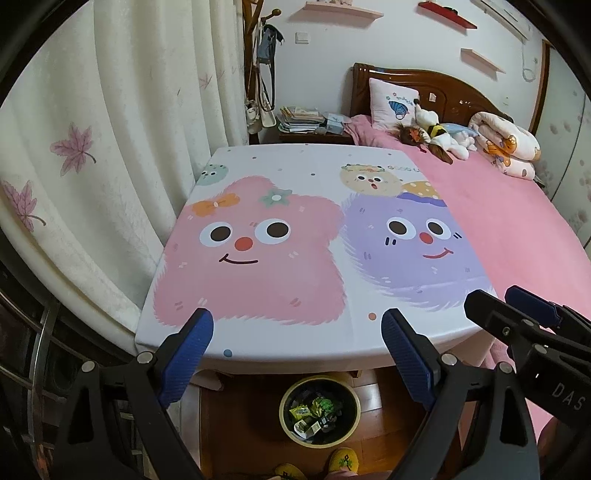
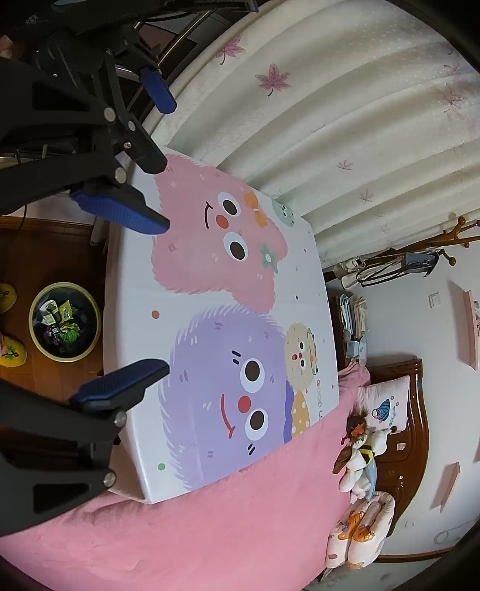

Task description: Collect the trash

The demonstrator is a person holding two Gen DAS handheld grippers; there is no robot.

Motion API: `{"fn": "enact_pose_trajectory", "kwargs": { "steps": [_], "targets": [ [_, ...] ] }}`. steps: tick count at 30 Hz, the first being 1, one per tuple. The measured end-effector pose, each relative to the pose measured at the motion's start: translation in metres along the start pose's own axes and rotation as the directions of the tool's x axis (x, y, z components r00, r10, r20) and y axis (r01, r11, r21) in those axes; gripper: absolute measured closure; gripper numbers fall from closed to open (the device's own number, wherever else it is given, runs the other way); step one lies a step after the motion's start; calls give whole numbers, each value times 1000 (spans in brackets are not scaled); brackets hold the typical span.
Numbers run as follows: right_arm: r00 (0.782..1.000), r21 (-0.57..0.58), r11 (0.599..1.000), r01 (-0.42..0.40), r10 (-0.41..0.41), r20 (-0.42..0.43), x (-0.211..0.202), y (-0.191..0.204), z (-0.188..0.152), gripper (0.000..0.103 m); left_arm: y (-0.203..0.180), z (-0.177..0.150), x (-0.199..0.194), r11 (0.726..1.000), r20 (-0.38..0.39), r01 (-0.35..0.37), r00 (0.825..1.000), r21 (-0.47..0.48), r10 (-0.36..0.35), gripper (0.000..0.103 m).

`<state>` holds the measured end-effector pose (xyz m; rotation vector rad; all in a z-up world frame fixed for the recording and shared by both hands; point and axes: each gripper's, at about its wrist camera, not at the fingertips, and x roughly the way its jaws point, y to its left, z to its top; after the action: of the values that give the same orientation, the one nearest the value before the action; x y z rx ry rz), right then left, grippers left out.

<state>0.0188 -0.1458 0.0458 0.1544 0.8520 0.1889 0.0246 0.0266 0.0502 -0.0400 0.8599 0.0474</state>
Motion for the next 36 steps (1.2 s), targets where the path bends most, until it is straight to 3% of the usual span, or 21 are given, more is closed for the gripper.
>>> {"fn": "enact_pose_trajectory", "kwargs": {
  "steps": [36],
  "targets": [
    [999,-4,1000,-10,10,-52,16,-4,-8,32,-5,-9,17,1000,-59,-16,998,-15,15,12]
  ]
}}
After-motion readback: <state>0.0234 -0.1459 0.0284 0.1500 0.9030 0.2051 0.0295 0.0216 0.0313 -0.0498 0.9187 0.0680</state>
